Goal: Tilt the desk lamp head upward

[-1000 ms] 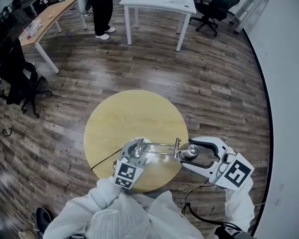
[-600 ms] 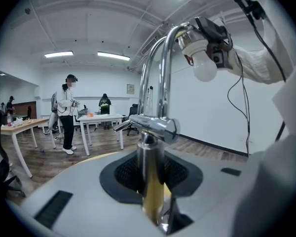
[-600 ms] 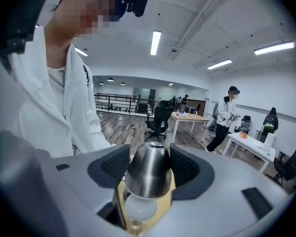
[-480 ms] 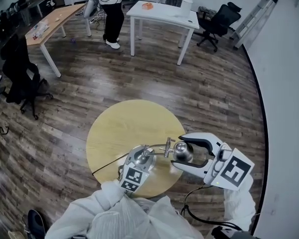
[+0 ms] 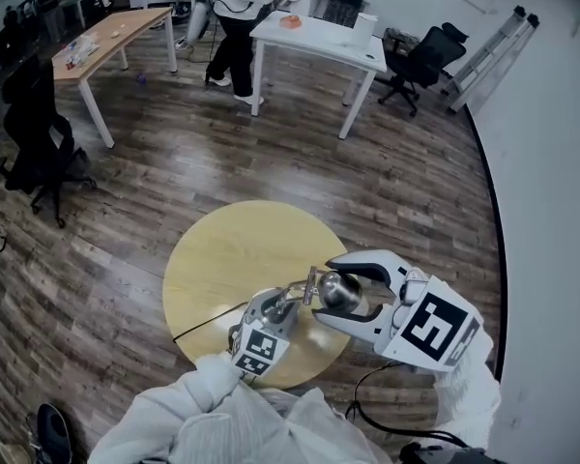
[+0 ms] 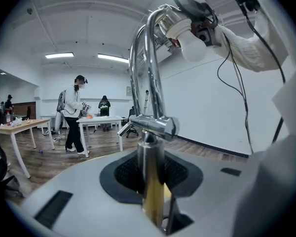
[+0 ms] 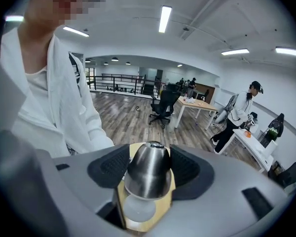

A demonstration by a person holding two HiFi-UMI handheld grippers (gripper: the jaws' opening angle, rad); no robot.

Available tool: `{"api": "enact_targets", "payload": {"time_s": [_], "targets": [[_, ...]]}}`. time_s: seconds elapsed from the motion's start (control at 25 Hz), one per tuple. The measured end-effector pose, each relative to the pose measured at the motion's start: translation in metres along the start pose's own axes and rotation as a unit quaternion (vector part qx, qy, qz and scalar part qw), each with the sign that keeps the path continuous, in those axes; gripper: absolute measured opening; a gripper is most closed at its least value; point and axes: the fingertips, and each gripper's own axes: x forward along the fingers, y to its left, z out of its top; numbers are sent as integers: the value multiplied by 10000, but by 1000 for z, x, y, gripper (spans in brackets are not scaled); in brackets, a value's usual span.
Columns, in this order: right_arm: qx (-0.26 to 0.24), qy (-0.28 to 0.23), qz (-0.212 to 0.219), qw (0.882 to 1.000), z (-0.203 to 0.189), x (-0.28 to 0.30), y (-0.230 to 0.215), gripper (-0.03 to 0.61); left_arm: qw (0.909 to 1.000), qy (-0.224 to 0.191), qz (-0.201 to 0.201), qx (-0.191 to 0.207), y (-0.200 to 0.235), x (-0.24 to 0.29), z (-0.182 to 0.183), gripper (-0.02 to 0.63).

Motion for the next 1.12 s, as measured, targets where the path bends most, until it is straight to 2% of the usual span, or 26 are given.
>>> {"api": "enact_targets", "payload": {"time_s": [0.2,0.4,0.56,0.76,0.84,0.92,1.0,1.04,1.08,1.12], "targets": [[-69,211,116,9997,23,17,-3,268,10000,12,-7,17,6,-4,3,91],[-117,231,139,9996,29,23,-2,269,10000,-2,-39,66,7,-6,2,92],[-139,-156,126,9997,29,18,-2,270,9999,-49,5,114,5,-6,3,92],[-383,-650,-99,9971,30,8,-1,270,9996,-47,-22,279,1,-4,4,92],[-252,-1068,-145,9939,37,-1,-5,270,9994,-77,-101,314,2,-5,5,92],[88,-1689,-253,9853,46,-22,-14,270,9992,-154,-233,274,1,-10,9,94],[482,-2299,-570,9704,50,-57,-25,270,9988,-306,-347,166,0,-23,13,106],[667,-2638,-901,9581,47,-79,-33,270,9984,-417,-372,101,0,-31,15,114],[848,-2982,-1388,9405,41,-104,-44,270,9979,-528,-368,35,1,-40,16,120],[1018,-3284,-2021,9170,28,-129,-56,270,9975,-620,-331,-37,3,-50,15,120]]}}
